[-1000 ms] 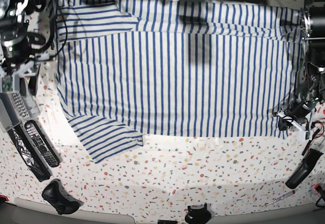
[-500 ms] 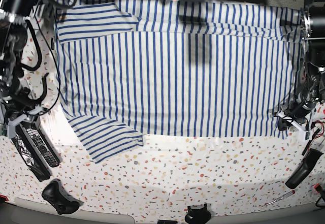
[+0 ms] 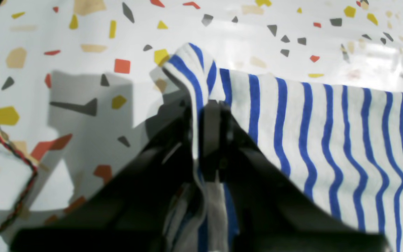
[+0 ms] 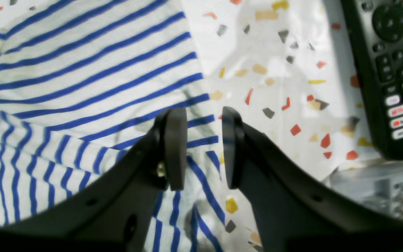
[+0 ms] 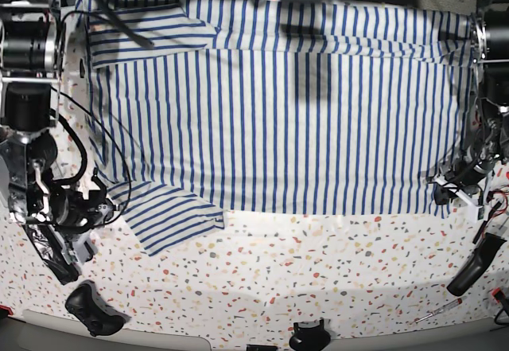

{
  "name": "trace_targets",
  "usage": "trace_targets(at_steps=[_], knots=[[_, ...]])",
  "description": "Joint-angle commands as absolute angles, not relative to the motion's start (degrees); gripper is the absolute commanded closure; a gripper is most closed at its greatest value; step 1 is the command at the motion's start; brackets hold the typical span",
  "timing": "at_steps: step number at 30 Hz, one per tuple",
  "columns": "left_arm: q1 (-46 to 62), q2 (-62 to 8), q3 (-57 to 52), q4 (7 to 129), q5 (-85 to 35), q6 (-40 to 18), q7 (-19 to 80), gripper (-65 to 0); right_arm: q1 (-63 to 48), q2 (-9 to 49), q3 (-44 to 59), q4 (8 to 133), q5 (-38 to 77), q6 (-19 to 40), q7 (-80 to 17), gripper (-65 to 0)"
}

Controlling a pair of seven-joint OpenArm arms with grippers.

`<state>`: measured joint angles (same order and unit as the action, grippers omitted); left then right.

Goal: Layout the t-shirt on the table in an organized manner, then fold the t-shirt properly
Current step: 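Lift the side edges and fold them over toward the hem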

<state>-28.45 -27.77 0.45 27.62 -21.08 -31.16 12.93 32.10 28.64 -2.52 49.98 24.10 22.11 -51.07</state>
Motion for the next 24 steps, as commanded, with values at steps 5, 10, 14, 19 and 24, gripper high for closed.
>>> trace_targets(at_steps=[5,10,14,19,24], knots=[[-29.5,-28.4,0.5,28.1,-21.5,-31.3,13.4,0.0,39.2,28.0,-2.3,38.7,17.7,23.1,-48.9,-17.1],[-29.5,-28.1,0.5,28.1,-21.5,-31.3,13.4,0.0,41.1,26.2,-2.3,33.0,17.0,25.6,-48.8,-17.1],[-29.5,-27.6,0.5,28.1,-21.5,-31.3,13.5,0.0,40.9,24.9,-2.3,32.1,14.6,25.5,-48.5,-17.1],[-29.4,-27.3,0.5,28.1,-21.5,-31.3,13.6,0.0,41.4,24.8,-2.3,32.1,15.0,25.5,-47.7,-17.1],[-29.4,-27.3,0.5,28.1,-21.1,-31.3,13.6,0.0,44.5,25.7,-2.3,32.1,15.6,25.5,-48.1,-17.1]])
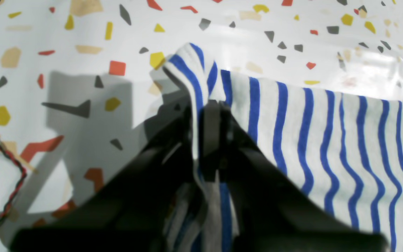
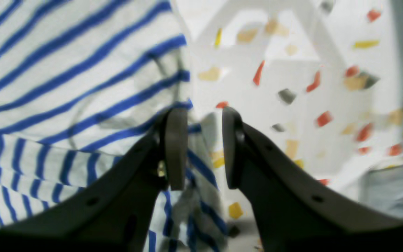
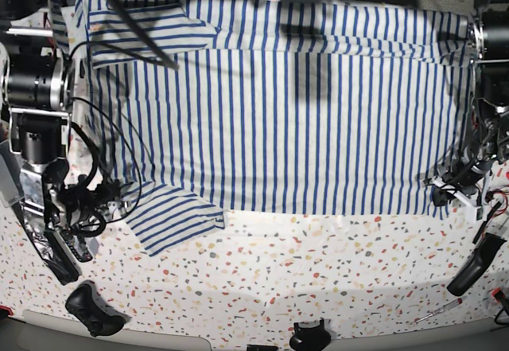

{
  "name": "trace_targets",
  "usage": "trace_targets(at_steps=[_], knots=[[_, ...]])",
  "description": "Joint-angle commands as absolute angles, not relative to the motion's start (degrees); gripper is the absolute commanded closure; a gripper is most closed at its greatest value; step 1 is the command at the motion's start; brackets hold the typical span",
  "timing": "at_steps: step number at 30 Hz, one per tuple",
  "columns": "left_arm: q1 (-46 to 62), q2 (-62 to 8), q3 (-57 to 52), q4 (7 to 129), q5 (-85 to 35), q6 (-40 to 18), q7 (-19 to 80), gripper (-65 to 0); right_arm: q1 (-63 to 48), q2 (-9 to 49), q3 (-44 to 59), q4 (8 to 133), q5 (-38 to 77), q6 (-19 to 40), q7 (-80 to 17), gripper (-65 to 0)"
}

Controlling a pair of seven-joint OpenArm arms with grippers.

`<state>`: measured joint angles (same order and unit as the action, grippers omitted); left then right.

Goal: Layout the t-shirt on the table in an organized manner, then fold the t-shirt properly
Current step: 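Lift the side edges and fold them over toward the hem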

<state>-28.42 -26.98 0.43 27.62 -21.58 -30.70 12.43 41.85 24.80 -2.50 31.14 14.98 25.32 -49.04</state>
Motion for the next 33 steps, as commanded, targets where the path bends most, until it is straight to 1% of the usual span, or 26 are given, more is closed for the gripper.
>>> trace_targets(at_steps=[1,5,10,11,14,16,19,26,33], knots=[[-29.4,-27.3,0.5,28.1,-21.1,-31.3,13.6,0.0,45.3,25.7,-2.3,32.1,15.6,25.6,-48.4,-17.1],[-29.4,-27.3,0.5,28.1,-21.1,-31.3,13.6,0.0,46.6,25.2,-2.3,32.1,15.6,25.6,-49.6,-17.1],[-29.4,-27.3,0.5,28.1,-21.1,-31.3,13.5,0.0,45.2,24.4,-2.3,32.1,15.1,26.2,-49.5,-17.2],[-29.4,-27.3,0.5,28.1,-21.1,-31.3,13.5,0.0,45.2,24.3,-2.3,32.1,15.2,26.7,-49.5,-18.8],[-29.4,-27.3,0.5,28.1,-21.1,-31.3,13.5,0.0,45.4,24.4,-2.3,32.1,17.1,27.0,-49.2,-28.8],[-29.4,-27.3,0.5,28.1,-21.1,-31.3,13.4,0.0,45.4,24.4,-2.3,32.1,18.6,27.0,-48.8,-32.7],[-29.4,-27.3,0.5,28.1,-21.1,-31.3,13.4,0.0,45.3,24.4,-2.3,32.1,17.9,27.0,-48.9,-32.8],[-29.4,-27.3,0.5,28.1,-21.1,-31.3,13.4,0.0,44.7,24.4,-2.3,32.1,17.1,23.9,-49.5,-32.7],[-29.4,-27.3,0.5,28.1,-21.1,-31.3,13.4,0.0,40.1,24.3,-2.3,32.1,16.0,23.5,-49.0,-32.7]])
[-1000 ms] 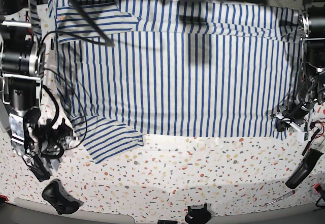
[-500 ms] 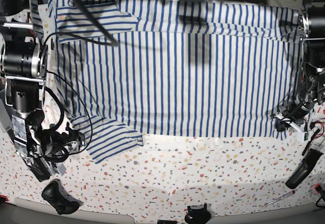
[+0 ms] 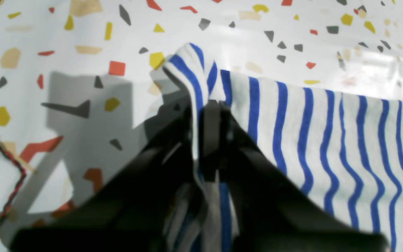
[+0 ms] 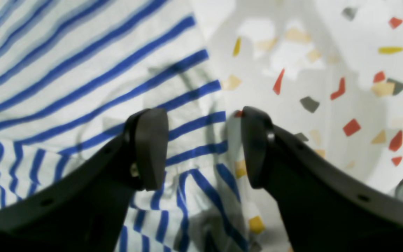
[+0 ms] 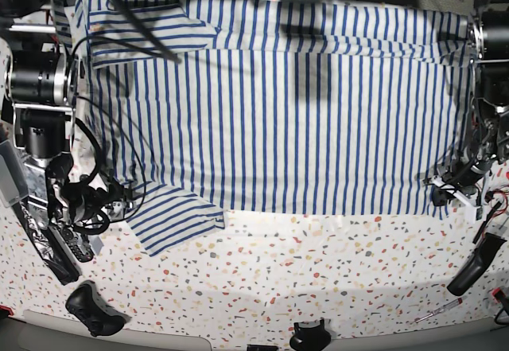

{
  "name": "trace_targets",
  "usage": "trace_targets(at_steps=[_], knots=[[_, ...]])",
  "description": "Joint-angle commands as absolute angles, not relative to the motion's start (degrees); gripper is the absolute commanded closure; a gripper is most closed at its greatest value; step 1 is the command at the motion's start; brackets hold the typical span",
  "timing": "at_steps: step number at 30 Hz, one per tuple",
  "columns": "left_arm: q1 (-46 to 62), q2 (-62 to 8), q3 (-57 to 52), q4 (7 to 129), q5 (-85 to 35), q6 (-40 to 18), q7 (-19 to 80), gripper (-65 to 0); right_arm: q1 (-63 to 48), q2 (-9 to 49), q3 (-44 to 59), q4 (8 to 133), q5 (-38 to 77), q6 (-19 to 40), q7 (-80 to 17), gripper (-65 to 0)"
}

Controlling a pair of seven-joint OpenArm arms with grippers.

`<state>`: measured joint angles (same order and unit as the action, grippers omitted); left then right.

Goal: Layout the t-shirt on the table in an organized manner, then fold the t-shirt properly
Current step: 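Lift the side edges and fold them over toward the hem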

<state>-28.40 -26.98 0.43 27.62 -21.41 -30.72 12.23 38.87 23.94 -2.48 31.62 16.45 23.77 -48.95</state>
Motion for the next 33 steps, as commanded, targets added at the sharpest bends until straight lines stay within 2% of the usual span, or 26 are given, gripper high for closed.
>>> trace_targets(at_steps=[1,3,4,11,15,18,25,33], knots=[[-29.4,-27.3,0.5,28.1,-21.1,-31.3,13.4,0.0,39.6,24.3,-2.3,32.1,16.1,23.5,-49.0,-32.7],[-29.4,-27.3,0.5,28.1,-21.1,-31.3,13.4,0.0,38.6,24.3,-2.3,32.1,16.1,23.5,-48.9,-31.7],[-29.4,-27.3,0.5,28.1,-21.1,-31.3,13.5,0.0,38.2,24.3,-2.3,32.1,16.1,23.5,-49.0,-29.1],[-28.7,-27.0,0.5,28.1,-21.5,-31.3,13.4,0.0,37.1,24.3,-2.3,32.1,18.5,23.8,-50.4,0.0],[-28.4,-26.4,0.5,28.1,-21.6,-31.4,13.4,0.0,37.1,24.3,-2.3,32.3,22.1,27.5,-50.4,0.0],[-28.4,-26.6,0.4,29.1,-22.1,-31.4,14.3,0.0,37.1,24.5,-2.3,34.5,22.6,33.9,-49.9,0.0],[-27.6,-28.6,0.3,39.2,-27.6,-31.3,24.7,0.0,36.3,25.9,-2.3,43.1,22.7,34.2,-51.1,0.0],[-15.4,-29.1,-6.7,55.9,-28.2,-31.3,24.0,0.0,25.4,28.6,-1.0,61.4,24.3,33.5,-50.4,0.0]])
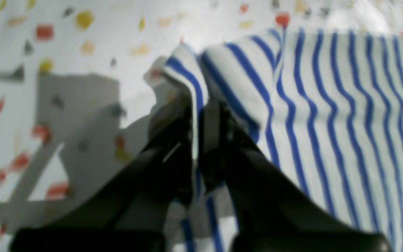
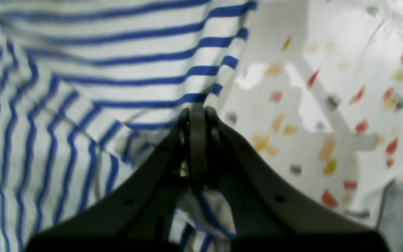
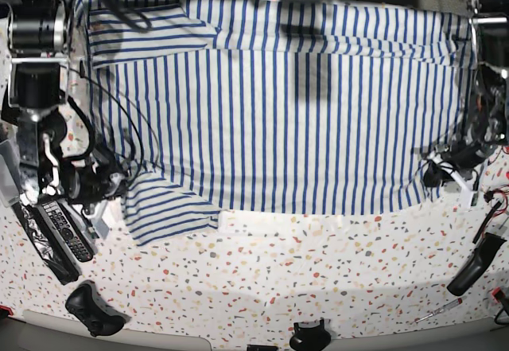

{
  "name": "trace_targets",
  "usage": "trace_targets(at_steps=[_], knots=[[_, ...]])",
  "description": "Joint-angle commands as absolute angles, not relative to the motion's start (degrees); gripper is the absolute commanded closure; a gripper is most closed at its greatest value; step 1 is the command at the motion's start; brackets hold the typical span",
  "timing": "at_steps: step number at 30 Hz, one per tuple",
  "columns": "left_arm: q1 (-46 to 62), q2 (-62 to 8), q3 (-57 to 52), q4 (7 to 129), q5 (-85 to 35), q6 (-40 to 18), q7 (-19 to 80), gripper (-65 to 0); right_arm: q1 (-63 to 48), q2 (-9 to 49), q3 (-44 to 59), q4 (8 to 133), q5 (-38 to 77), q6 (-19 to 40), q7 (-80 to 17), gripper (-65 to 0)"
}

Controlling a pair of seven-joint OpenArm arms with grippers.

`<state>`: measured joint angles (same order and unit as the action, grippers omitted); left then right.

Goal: Layout the t-shirt on the table in an organized manner, then fold the t-shirt properly
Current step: 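Lift the side edges and fold them over toward the hem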

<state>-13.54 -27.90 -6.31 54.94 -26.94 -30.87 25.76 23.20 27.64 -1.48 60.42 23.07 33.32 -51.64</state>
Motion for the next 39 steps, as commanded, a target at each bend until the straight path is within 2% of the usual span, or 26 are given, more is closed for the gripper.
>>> trace_targets(at_steps=[1,8,15,18,25,33,39], knots=[[-13.7,-29.1,-8.0,57.9,-28.6,-31.3,24.0,0.0,23.8,28.8,-0.1,63.6,25.1,33.1,-50.4,0.0],[-4.5,-29.1,-17.4,67.7,-32.3,-31.3,25.0,0.0,13.9,28.7,11.0,77.5,29.2,32.9,-52.4,0.0],[3.6,-29.1,-22.0,75.4,-33.7,-31.3,25.8,0.0,3.7,28.7,20.3,91.2,29.3,33.3,-54.4,0.0],[6.8,-29.1,-24.1,78.3,-33.7,-31.3,26.4,0.0,-0.8,28.6,24.0,96.3,33.7,33.3,-56.0,0.0],[14.0,-29.0,-30.4,85.6,-37.3,-31.4,29.2,0.0,-10.2,25.1,33.9,106.3,39.7,35.7,-59.3,0.0],[21.4,-28.9,-33.4,89.0,-38.0,-31.6,31.9,0.0,-19.8,20.0,42.7,111.9,39.7,38.6,-59.4,0.0],[23.2,-27.0,-33.4,89.0,-37.4,-31.9,32.0,0.0,-23.4,17.7,44.6,111.9,39.5,39.1,-58.3,0.0]])
